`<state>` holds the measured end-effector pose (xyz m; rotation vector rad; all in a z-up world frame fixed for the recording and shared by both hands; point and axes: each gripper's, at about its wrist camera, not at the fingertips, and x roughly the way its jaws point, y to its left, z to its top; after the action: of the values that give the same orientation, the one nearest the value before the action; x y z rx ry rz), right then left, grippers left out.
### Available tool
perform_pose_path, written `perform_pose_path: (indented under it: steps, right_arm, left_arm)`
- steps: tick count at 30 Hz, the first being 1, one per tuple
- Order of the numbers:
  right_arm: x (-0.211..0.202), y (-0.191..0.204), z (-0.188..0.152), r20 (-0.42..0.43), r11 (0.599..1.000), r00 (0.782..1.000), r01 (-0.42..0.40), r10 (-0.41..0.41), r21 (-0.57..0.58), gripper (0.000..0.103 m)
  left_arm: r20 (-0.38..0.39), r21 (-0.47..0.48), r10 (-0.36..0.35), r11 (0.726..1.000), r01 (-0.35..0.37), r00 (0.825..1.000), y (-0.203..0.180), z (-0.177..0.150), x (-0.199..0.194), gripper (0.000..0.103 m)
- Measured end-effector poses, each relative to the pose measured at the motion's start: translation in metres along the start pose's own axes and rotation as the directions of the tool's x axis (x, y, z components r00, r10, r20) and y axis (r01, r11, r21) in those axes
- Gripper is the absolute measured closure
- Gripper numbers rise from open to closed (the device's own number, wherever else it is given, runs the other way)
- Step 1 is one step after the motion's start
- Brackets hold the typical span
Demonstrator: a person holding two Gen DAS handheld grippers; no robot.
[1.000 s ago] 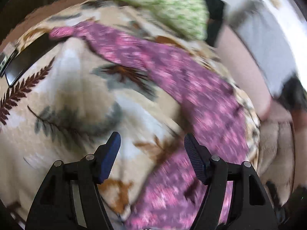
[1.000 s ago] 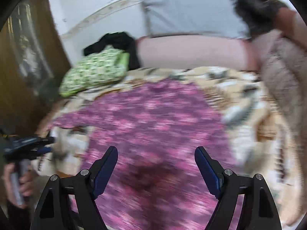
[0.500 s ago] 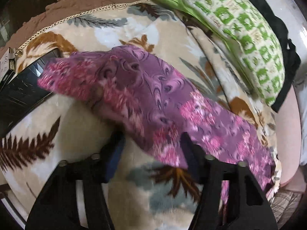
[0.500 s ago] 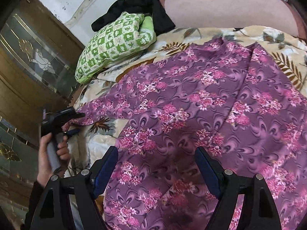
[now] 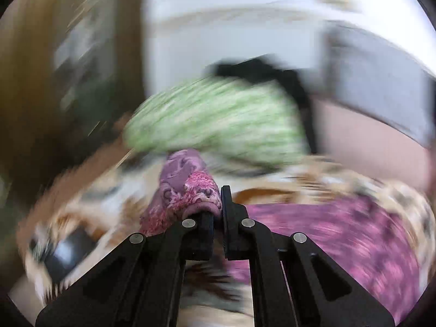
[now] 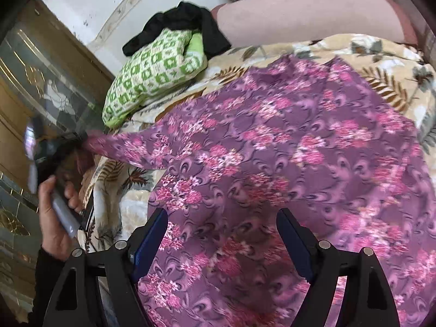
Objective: Fold small clothes
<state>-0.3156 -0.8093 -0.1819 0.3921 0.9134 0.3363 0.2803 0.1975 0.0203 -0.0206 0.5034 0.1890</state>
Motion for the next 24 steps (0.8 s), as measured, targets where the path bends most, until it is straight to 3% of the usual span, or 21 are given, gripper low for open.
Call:
perform_pose_path:
  steps: [3, 4, 6, 7, 8, 10, 11, 13, 14, 15, 16, 18, 19, 21, 22, 24]
  right_arm:
    - [-0.025, -0.023, -0.004, 0.045, 0.999, 0.998, 0.037, -0.038, 0.014, 0.023]
    - [-0.035, -0.036, -0.006, 0.067, 0.998, 0.996, 0.054, -0.056, 0.032, 0.023]
    - [-0.047, -0.059, -0.007, 0.085, 0.996, 0.994, 0.062, -0.067, 0.065, 0.023]
    - [-0.051, -0.069, -0.007, 0.089, 0.994, 0.993, 0.067, -0.074, 0.083, 0.023]
    - [-0.056, -0.087, -0.008, 0.099, 0.990, 0.991, 0.081, -0.092, 0.116, 0.023]
    - [-0.059, -0.113, -0.005, 0.105, 0.983, 0.989, 0.087, -0.105, 0.164, 0.023]
    - [-0.058, -0.125, -0.001, 0.099, 0.979, 0.990, 0.085, -0.105, 0.184, 0.023]
    - [-0.052, -0.145, 0.009, 0.088, 0.976, 0.992, 0.069, -0.088, 0.206, 0.023]
    - [-0.049, -0.150, 0.014, 0.084, 0.976, 0.994, 0.054, -0.073, 0.210, 0.023]
    - [-0.043, -0.155, 0.023, 0.072, 0.977, 0.996, 0.028, -0.045, 0.213, 0.023]
    - [-0.038, -0.157, 0.029, 0.059, 0.977, 0.998, 0.004, -0.017, 0.212, 0.023]
    - [-0.027, -0.151, 0.038, 0.047, 0.978, 0.999, -0.030, 0.021, 0.204, 0.023]
    - [-0.020, -0.145, 0.043, 0.026, 0.983, 0.998, -0.058, 0.054, 0.176, 0.023]
    - [-0.009, -0.131, 0.046, -0.008, 0.988, 0.996, -0.090, 0.092, 0.125, 0.023]
    - [0.000, -0.123, 0.048, -0.033, 0.989, 0.993, -0.112, 0.116, 0.097, 0.023]
    - [0.017, -0.108, 0.051, -0.092, 0.989, 0.985, -0.143, 0.147, 0.046, 0.023]
  left_arm:
    - [0.023, 0.182, -0.174, 0.969, 0.167, 0.985, -0.060, -0.009, -0.039, 0.099]
    - [-0.012, 0.246, -0.263, 0.934, 0.258, 0.965, -0.086, -0.021, -0.053, 0.099]
    - [-0.070, 0.326, -0.349, 0.877, 0.353, 0.934, -0.120, -0.043, -0.067, 0.099]
    - [-0.130, 0.362, -0.406, 0.830, 0.425, 0.904, -0.141, -0.063, -0.072, 0.099]
    - [-0.175, 0.371, -0.436, 0.801, 0.470, 0.882, -0.153, -0.073, -0.071, 0.099]
    - [-0.326, 0.354, -0.493, 0.728, 0.588, 0.807, -0.181, -0.107, -0.060, 0.098]
    - [-0.420, 0.343, -0.486, 0.698, 0.629, 0.767, -0.195, -0.127, -0.052, 0.098]
    - [-0.558, 0.380, -0.413, 0.644, 0.664, 0.720, -0.219, -0.160, -0.046, 0.097]
    - [-0.563, 0.417, -0.390, 0.627, 0.658, 0.728, -0.224, -0.169, -0.049, 0.097]
    - [-0.546, 0.484, -0.362, 0.600, 0.637, 0.756, -0.229, -0.178, -0.055, 0.093]
    - [-0.538, 0.517, -0.350, 0.582, 0.628, 0.767, -0.231, -0.182, -0.061, 0.084]
    - [-0.537, 0.511, -0.374, 0.569, 0.645, 0.756, -0.225, -0.180, -0.073, 0.071]
    - [-0.535, 0.476, -0.412, 0.574, 0.666, 0.737, -0.217, -0.176, -0.080, 0.059]
    - [-0.547, 0.394, -0.487, 0.569, 0.722, 0.681, -0.203, -0.170, -0.088, 0.042]
    - [-0.554, 0.368, -0.505, 0.565, 0.739, 0.662, -0.201, -0.170, -0.092, 0.042]
    - [-0.576, 0.313, -0.548, 0.538, 0.783, 0.606, -0.194, -0.166, -0.099, 0.042]
